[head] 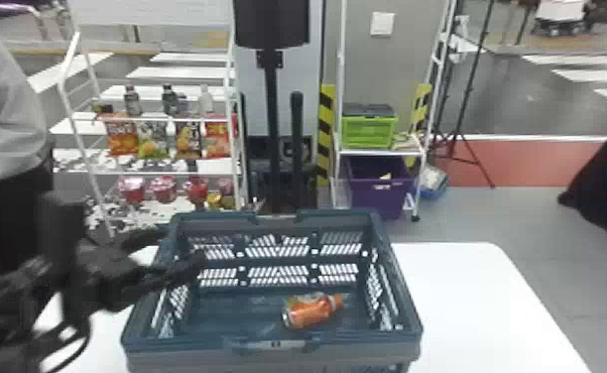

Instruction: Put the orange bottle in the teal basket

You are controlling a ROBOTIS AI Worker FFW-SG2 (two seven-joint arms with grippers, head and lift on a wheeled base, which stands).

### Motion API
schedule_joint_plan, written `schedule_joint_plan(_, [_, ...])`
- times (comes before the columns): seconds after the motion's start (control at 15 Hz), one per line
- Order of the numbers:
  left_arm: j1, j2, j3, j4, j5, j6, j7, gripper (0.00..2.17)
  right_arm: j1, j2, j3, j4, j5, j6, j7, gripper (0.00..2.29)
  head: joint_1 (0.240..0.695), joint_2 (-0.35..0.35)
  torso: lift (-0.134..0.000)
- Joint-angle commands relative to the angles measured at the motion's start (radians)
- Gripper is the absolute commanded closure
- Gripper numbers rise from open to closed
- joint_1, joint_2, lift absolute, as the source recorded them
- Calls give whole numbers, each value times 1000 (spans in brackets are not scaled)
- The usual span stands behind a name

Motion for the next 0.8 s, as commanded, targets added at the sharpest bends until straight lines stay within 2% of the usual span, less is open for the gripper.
schedule_joint_plan(0.0, [212,-5,115,-179,133,21,47,154,8,2,19,-29,-10,-3,0,127,499,0,0])
schedule_joint_plan(0.13, [410,-5,165,-294,216,-25,100,154,12,-21,33,-56,-24,0,0,127,499,0,0])
schedule_joint_plan(0.2, [509,-5,177,-320,254,-129,112,154,14,-41,35,-68,-33,0,0,127,499,0,0])
schedule_joint_plan(0.33, [694,-5,161,-326,309,-359,198,154,14,-75,36,-85,-57,0,0,127,499,0,0])
schedule_joint_plan(0.47, [856,-5,85,-274,346,-620,290,154,15,-109,38,-105,-80,0,-2,127,499,0,0])
schedule_joint_plan(0.6, [957,-5,-13,-208,343,-881,393,151,14,-143,44,-116,-105,0,-8,127,499,0,0])
schedule_joint_plan(0.73, [1008,-5,-87,-145,335,-1043,492,151,5,-169,48,-118,-122,0,-9,127,499,0,0])
